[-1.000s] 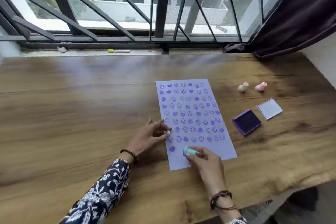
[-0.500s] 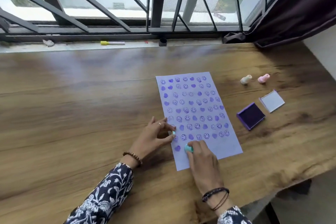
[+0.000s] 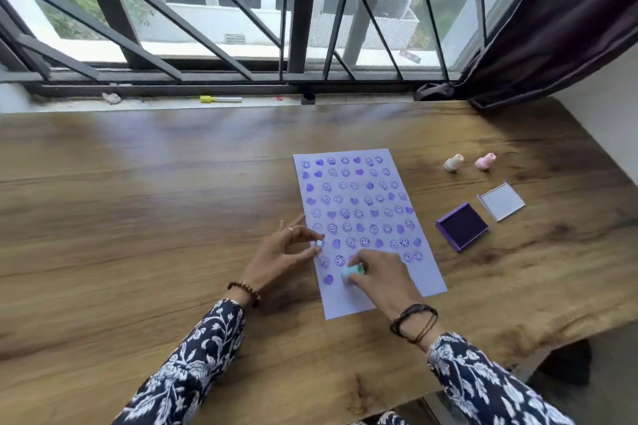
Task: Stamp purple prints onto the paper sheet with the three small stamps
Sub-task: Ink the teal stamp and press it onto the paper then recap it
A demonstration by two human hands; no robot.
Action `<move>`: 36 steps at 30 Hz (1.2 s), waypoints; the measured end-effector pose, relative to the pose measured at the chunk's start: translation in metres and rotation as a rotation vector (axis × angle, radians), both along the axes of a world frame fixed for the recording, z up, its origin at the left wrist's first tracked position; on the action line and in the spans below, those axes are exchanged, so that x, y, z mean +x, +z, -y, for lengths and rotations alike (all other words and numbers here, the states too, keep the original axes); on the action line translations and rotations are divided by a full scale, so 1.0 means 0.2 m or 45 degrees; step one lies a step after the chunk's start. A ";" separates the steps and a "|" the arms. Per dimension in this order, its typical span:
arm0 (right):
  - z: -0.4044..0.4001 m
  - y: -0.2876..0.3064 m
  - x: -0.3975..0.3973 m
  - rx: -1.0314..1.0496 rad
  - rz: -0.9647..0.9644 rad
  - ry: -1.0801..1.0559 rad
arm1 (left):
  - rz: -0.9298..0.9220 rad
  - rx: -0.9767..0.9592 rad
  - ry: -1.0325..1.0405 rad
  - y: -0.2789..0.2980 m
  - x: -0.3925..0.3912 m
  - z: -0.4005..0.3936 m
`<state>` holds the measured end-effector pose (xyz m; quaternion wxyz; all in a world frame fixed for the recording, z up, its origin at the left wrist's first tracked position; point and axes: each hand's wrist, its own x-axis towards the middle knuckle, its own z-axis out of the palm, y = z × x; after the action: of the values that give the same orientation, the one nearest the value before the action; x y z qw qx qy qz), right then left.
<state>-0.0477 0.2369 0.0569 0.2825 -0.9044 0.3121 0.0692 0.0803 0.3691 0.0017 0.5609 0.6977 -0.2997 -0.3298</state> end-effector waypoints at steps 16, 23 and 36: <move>0.37 0.36 -0.23 0.739 0.716 -0.157 | -0.744 -0.377 0.275 0.40 -0.33 0.39; 0.56 0.37 -0.26 0.796 0.818 -0.099 | -0.667 -0.339 0.322 0.43 -0.38 0.59; 0.90 0.29 -0.31 0.720 0.892 -0.020 | -0.597 -0.273 0.335 0.45 -0.44 0.90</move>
<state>-0.1093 0.0561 0.1157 0.6077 -0.7582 0.1733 -0.1606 -0.0081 0.1885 0.0914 0.7233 0.5723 -0.1018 -0.3728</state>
